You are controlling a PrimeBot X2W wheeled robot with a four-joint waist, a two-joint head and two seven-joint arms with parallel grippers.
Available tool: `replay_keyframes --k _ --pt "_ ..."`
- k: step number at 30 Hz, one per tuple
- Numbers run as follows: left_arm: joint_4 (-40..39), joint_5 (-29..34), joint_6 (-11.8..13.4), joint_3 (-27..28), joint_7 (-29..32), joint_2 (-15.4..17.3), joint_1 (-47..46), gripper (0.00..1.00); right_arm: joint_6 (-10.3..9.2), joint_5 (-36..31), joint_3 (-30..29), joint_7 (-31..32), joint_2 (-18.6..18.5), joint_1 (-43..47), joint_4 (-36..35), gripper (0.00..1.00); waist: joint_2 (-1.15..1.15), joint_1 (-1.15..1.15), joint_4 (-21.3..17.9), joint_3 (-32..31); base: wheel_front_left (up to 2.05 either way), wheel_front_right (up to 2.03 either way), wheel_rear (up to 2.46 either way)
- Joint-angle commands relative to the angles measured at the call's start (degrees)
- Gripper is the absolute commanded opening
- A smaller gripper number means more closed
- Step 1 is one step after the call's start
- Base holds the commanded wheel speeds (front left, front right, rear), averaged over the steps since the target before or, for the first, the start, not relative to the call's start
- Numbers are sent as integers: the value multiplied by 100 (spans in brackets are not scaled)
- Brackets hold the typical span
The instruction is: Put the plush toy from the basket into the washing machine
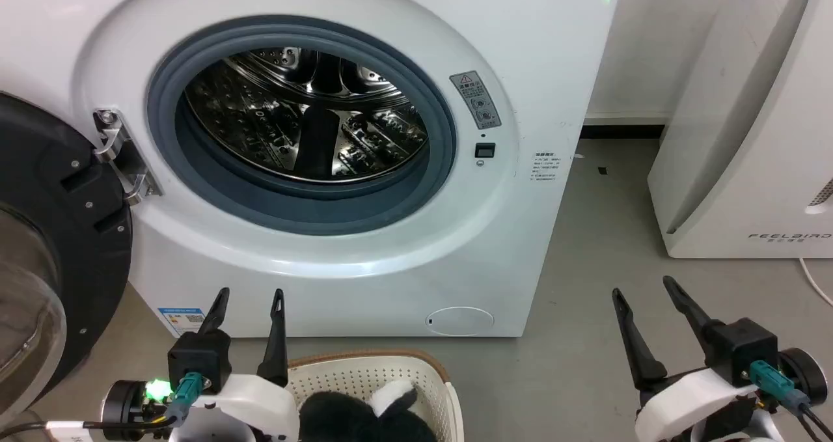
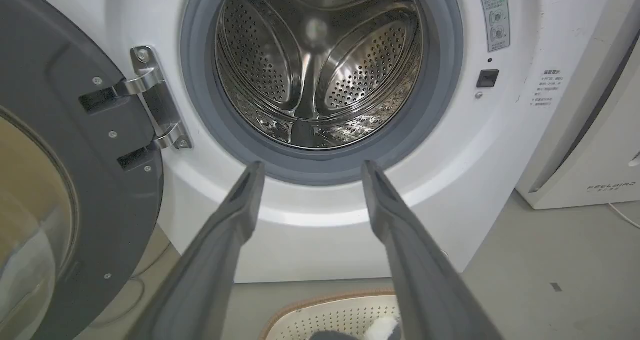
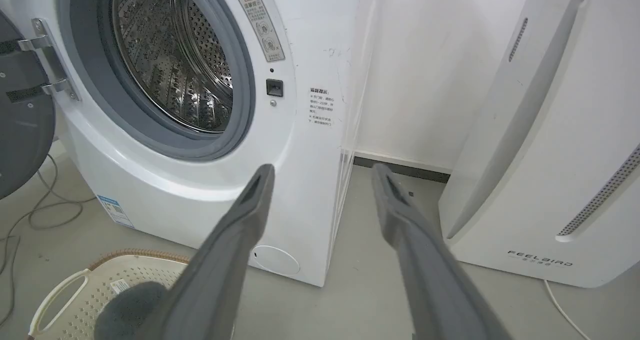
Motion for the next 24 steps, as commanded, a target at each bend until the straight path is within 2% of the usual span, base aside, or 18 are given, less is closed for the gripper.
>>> replay_keyframes --k 1,24 --pt "33 -29 21 -3 -58 2 7 100 0 52 2 -77 1 -36 35 100 0 0 -1 13 0 0 0" --pt "604 -145 -47 -117 -319 20 -225 100 -1 23 -22 -339 4 -238 31 100 0 0 -76 420 0 0 0"
